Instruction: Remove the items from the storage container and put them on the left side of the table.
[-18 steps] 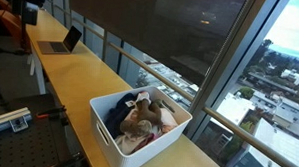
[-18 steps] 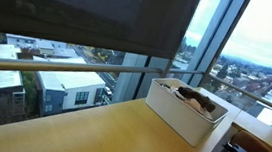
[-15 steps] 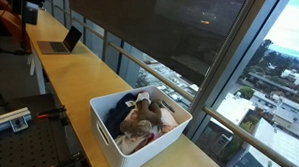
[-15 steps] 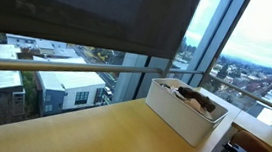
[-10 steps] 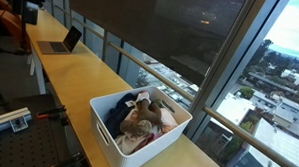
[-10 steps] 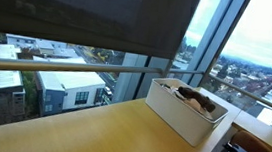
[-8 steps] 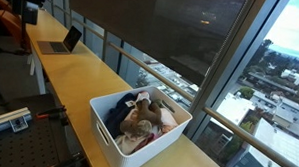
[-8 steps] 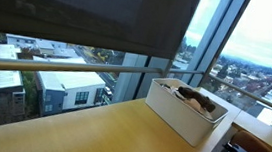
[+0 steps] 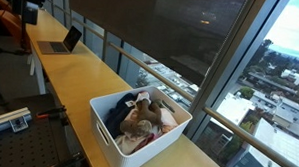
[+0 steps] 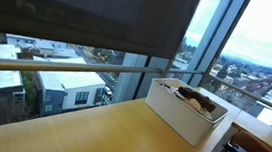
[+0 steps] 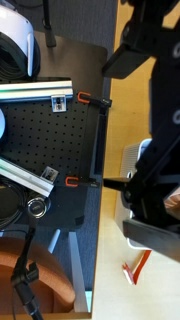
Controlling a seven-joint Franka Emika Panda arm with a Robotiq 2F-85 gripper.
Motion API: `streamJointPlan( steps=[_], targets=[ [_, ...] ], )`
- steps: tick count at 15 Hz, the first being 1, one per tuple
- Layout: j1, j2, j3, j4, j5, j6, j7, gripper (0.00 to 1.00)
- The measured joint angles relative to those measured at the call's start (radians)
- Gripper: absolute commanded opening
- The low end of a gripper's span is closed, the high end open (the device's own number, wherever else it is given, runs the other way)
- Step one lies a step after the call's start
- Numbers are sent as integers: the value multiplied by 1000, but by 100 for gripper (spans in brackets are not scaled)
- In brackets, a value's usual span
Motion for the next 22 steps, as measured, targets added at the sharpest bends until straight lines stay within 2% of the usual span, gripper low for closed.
streamJointPlan(
  steps=[12,16,22],
  targets=[
    [1,11,0,3,0,13,2,100],
    [14,84,0,54,-4,132,1,100],
    [11,309,-10,211,-3,417,1,100]
  ],
)
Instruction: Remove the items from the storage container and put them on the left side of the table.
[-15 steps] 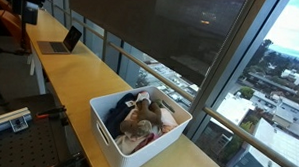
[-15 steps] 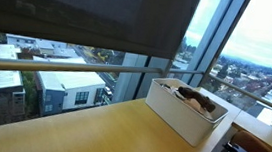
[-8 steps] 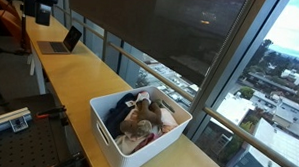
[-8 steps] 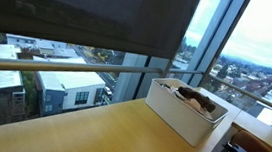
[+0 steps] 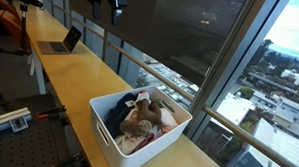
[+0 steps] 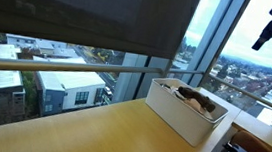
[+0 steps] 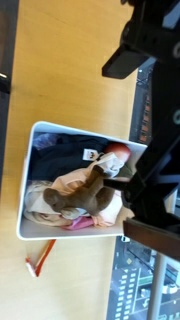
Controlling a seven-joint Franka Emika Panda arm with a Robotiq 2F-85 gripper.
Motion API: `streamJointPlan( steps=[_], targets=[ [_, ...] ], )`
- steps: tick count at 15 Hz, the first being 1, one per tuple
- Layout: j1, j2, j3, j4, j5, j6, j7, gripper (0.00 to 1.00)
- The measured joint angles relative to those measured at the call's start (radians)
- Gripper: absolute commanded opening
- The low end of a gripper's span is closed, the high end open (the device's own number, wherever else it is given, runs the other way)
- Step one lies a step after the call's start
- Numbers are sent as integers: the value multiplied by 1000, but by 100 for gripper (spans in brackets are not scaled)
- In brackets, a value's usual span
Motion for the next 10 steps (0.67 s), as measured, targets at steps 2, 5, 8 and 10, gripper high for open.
streamJointPlan(
  steps=[2,5,8,10],
  targets=[
    [-7,91,-13,52,0,84,0,100],
    [-28,227,-35,120,1,177,-1,100],
    [-58,350,-52,172,3,235,-2,100],
    [-76,420,-61,198,5,259,-2,100]
  ],
)
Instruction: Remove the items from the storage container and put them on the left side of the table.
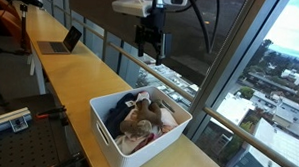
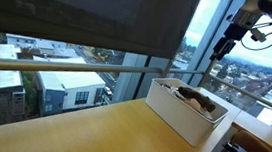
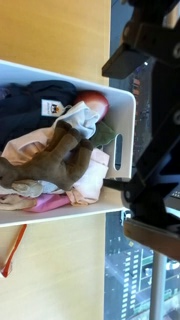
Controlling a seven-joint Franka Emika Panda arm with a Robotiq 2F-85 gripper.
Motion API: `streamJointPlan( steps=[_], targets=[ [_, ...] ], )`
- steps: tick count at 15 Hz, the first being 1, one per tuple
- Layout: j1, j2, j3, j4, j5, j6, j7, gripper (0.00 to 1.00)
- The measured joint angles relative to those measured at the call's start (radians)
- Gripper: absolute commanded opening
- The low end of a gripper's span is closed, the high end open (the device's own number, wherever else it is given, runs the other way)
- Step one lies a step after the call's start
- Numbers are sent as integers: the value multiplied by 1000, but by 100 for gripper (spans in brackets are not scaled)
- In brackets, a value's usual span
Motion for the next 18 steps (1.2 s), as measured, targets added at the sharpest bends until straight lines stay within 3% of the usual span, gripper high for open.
streamJointPlan(
  steps=[10,18],
  targets=[
    [-54,254,-4,69,51,29,-22,100],
    [-82,424,-4,84,48,123,-66,99]
  ],
)
